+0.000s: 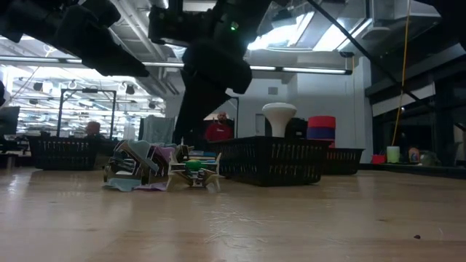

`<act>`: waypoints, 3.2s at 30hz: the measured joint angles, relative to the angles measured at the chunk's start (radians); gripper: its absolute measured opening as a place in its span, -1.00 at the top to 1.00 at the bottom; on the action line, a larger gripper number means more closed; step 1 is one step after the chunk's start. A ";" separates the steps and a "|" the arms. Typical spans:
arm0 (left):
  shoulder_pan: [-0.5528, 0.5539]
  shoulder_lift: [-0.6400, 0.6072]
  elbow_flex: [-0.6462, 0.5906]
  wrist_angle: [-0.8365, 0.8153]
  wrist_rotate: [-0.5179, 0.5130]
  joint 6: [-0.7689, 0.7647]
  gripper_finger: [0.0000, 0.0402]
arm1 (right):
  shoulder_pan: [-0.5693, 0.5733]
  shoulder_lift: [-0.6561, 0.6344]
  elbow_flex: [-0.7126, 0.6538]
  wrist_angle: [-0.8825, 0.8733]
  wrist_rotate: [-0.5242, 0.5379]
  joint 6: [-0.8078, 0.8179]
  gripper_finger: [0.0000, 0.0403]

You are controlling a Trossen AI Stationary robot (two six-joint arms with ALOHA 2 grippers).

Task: Pick and place Stapler, Stapler remover, tape
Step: Put the gray staple remover into the center black bin

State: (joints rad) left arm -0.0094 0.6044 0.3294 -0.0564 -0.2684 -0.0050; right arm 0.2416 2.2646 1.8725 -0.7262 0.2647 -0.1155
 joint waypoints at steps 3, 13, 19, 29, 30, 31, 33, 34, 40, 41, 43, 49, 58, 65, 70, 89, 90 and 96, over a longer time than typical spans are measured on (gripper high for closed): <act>0.000 0.000 0.000 0.000 0.000 0.000 -0.04 | 0.000 0.000 0.000 0.000 0.009 -0.020 0.21; 0.000 0.000 0.000 0.000 0.000 0.000 -0.04 | 0.002 0.051 -0.001 0.045 0.016 -0.024 0.21; 0.000 0.000 0.000 0.000 0.000 0.000 -0.04 | 0.003 0.051 -0.001 0.046 0.109 -0.001 0.21; 0.000 0.000 0.000 0.000 0.000 0.000 -0.04 | 0.003 0.051 -0.001 0.045 0.156 0.008 0.22; 0.000 0.000 0.000 0.000 0.000 0.000 -0.04 | 0.003 0.051 -0.001 0.045 0.168 0.009 0.23; 0.000 0.000 0.000 0.000 0.000 0.000 -0.04 | 0.003 0.056 0.000 0.047 0.180 0.011 0.25; 0.000 0.000 0.000 0.000 0.000 0.000 -0.04 | -0.003 0.067 -0.001 0.049 0.196 0.012 0.31; 0.000 0.000 0.000 0.000 0.000 0.000 -0.04 | -0.007 0.073 -0.002 0.044 0.195 0.020 0.35; 0.000 0.000 0.000 0.000 0.000 0.000 -0.04 | -0.018 0.093 -0.002 0.054 0.192 0.033 0.61; 0.000 0.000 0.000 0.000 0.000 0.000 -0.04 | -0.018 0.093 -0.002 0.058 0.192 0.033 0.65; 0.000 0.000 0.000 0.000 0.000 0.000 -0.04 | -0.016 0.093 -0.002 0.063 0.192 0.030 0.74; 0.000 0.000 0.000 0.000 0.000 0.000 -0.04 | -0.017 0.092 0.000 0.060 0.201 0.029 0.96; 0.000 0.000 0.000 0.000 0.000 0.000 -0.04 | -0.015 0.080 0.006 0.021 0.183 0.026 0.98; 0.000 0.000 0.000 0.000 0.000 0.000 -0.04 | -0.009 0.076 0.097 -0.047 0.184 0.025 0.98; 0.000 0.000 0.000 0.000 0.000 0.000 -0.04 | 0.012 0.076 0.159 -0.152 0.244 0.028 0.98; 0.000 0.000 0.000 0.000 0.000 0.000 -0.04 | 0.024 -0.087 -0.006 -0.352 0.371 0.398 0.99; 0.000 0.000 0.000 0.001 0.000 0.000 -0.04 | 0.024 -0.087 -0.026 -0.341 0.371 0.400 0.99; 0.000 0.000 0.000 0.000 0.000 0.000 -0.04 | 0.023 -0.087 -0.132 -0.188 0.358 0.367 0.96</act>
State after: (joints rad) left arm -0.0093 0.6048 0.3294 -0.0564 -0.2680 -0.0048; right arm 0.2649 2.1780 1.7402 -0.9144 0.6224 0.2515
